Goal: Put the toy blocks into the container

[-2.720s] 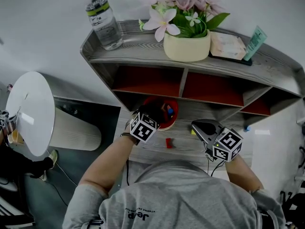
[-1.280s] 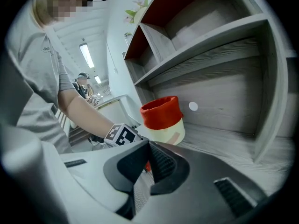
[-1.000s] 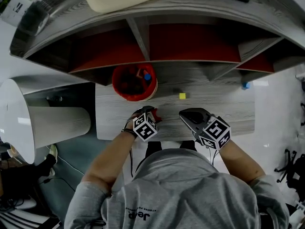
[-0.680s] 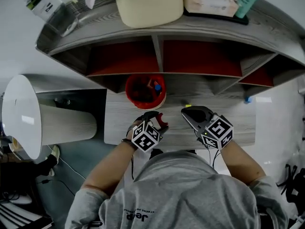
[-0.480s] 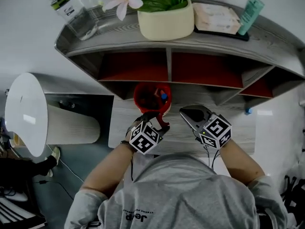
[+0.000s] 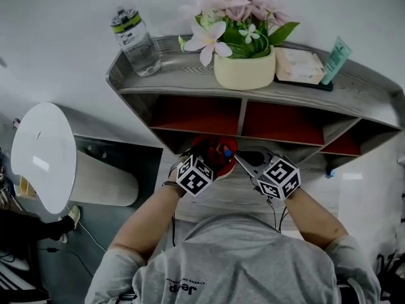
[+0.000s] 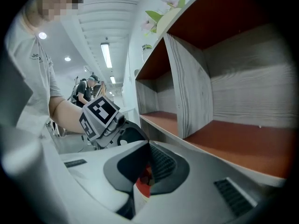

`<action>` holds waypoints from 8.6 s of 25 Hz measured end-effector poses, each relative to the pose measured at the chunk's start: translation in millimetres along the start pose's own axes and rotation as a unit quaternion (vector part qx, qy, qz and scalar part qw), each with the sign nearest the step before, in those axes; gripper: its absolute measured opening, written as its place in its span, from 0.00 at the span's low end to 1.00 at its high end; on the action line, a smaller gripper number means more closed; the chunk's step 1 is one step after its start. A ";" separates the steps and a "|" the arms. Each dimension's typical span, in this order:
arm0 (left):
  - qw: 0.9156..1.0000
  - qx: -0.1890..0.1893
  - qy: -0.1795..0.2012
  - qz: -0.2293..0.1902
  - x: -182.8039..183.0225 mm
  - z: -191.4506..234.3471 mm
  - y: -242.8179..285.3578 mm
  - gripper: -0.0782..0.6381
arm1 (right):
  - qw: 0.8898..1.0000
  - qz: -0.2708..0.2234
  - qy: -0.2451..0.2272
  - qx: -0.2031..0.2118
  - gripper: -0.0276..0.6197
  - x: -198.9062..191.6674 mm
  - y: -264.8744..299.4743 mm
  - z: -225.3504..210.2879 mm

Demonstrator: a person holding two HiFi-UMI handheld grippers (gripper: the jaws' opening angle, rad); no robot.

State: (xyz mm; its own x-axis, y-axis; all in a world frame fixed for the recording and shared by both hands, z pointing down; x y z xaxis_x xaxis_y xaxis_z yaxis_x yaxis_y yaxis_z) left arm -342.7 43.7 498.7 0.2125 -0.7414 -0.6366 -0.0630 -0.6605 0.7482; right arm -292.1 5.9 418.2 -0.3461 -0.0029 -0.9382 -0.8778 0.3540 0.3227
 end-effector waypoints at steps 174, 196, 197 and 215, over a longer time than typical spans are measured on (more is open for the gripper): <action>0.979 -0.166 0.111 -0.029 269.3 -394.4 291.1 0.41 | 0.917 -0.062 0.197 -0.341 0.04 -249.3 -468.2 -91.4; 0.992 0.048 -0.109 -0.028 3.6 -4.9 -7.5 0.41 | 0.999 -0.008 0.016 -0.032 0.04 -27.4 -29.3 -3.1; 0.992 0.052 -0.113 -0.028 -4.5 2.7 -11.6 0.41 | 1.000 -0.005 0.014 -0.026 0.04 -25.3 -17.8 1.4; 0.987 0.048 -0.136 -0.071 -2.5 26.3 -12.5 0.57 | 1.000 0.012 0.005 -0.022 0.04 -17.2 2.4 6.7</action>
State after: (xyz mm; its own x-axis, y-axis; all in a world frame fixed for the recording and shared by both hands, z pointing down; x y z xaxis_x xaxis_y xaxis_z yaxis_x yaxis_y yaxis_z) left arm -368.1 50.6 486.0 -0.0429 -0.6366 -0.7700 -0.1464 -0.7584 0.6352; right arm -286.0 13.0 434.3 -0.3697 -0.0050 -0.9291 -0.8831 0.3129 0.3497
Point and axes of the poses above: the fingertips, and each gripper's own axes: y forward along the fingers, z to its left, x out of its top, the point moved 1 cm from there along -y, backward along the fingers, and after that the axes turned 2 degrees about x, right-handed, at the moved point
